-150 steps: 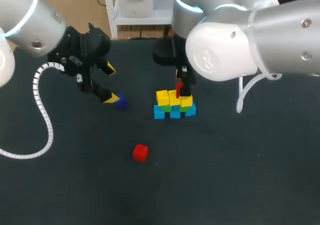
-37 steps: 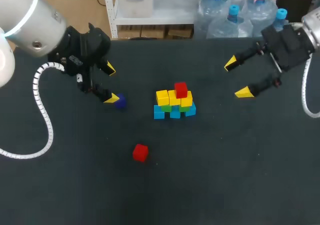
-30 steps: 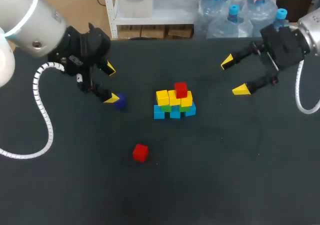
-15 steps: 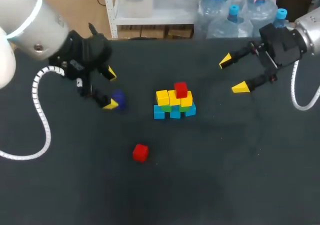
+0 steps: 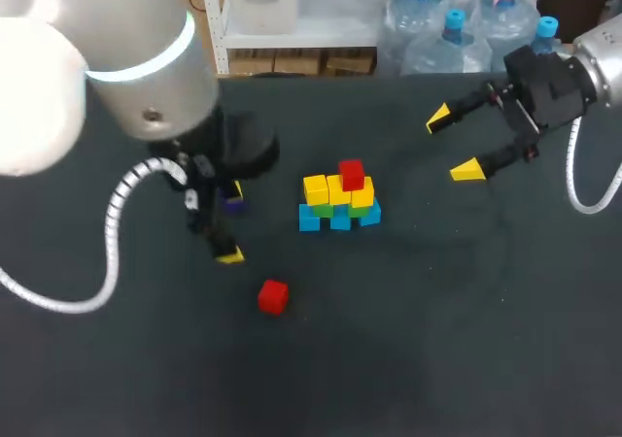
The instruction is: Place the blue cubes, place green cubes on the blue cubes, place the yellow cubes on the green cubes, then place the red cubes on the yellow cubes, and place purple cube on the red cubes.
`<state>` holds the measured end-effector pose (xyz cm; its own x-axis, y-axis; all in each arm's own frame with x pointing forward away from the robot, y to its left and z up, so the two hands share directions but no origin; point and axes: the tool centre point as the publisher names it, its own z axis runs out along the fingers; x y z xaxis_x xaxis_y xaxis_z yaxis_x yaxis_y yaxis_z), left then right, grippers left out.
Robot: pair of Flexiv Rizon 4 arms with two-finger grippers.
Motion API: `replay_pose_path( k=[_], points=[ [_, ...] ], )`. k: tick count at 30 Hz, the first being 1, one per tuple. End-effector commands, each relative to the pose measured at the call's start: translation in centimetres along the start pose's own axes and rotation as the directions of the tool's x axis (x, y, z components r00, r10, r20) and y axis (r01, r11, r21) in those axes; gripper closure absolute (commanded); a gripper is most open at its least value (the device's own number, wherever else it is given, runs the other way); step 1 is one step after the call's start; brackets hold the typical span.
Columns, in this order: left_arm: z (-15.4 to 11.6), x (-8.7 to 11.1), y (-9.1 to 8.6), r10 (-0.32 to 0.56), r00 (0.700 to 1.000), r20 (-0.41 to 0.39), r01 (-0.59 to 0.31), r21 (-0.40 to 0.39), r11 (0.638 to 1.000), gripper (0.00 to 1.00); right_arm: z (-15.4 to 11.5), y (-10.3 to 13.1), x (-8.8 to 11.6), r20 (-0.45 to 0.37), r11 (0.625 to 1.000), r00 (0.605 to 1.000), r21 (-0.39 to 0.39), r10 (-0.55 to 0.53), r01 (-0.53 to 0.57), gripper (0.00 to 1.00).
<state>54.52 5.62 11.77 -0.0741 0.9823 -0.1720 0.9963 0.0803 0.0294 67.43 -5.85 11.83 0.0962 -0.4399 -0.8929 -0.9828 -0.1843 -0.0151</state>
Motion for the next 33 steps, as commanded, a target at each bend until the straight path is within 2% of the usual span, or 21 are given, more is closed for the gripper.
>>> replay_pose_path(
  k=[1, 5, 10, 18, 22, 27, 33],
  points=[
    [2.7, 0.5, -1.1, -0.014, 0.989, 0.146, 0.006, 0.054, 0.999, 0.00, 0.0, 0.0, 0.0, 0.001, 1.000, 1.000, 0.001, -0.001, 0.001, 0.00],
    [4.4, -0.2, -1.6, 0.000, 0.984, 0.177, -0.018, 0.096, 0.995, 0.00, 0.0, 0.0, 0.0, 0.001, 1.000, 1.000, 0.001, -0.001, 0.001, 0.00],
    [5.6, -1.1, -1.8, 0.042, 0.984, 0.173, -0.064, 0.122, 0.990, 0.00, 0.0, 0.0, 0.0, 0.001, 1.000, 1.000, 0.001, -0.001, 0.001, 0.00],
    [6.9, -2.1, -2.5, 0.082, 0.992, 0.100, -0.099, 0.182, 0.978, 0.00, 0.0, 0.0, 0.0, 0.001, 1.000, 1.000, 0.001, -0.001, 0.001, 0.00],
    [7.6, -2.1, -3.1, 0.067, 0.996, 0.051, -0.075, 0.182, 0.980, 0.00, 0.0, 0.0, 0.0, 0.001, 1.000, 1.000, 0.001, -0.001, 0.001, 0.00],
    [8.2, -1.6, -3.3, 0.029, 0.999, 0.032, -0.034, 0.159, 0.987, 0.00, 0.0, 0.0, 0.0, 0.001, 1.000, 1.000, 0.001, -0.001, 0.001, 0.00],
    [8.6, -1.5, -3.9, 0.042, 0.999, -0.019, -0.039, 0.120, 0.992, 0.00, 0.0, 0.0, 0.0, 0.001, 1.000, 1.000, 0.001, -0.001, 0.001, 0.00]
  ],
)
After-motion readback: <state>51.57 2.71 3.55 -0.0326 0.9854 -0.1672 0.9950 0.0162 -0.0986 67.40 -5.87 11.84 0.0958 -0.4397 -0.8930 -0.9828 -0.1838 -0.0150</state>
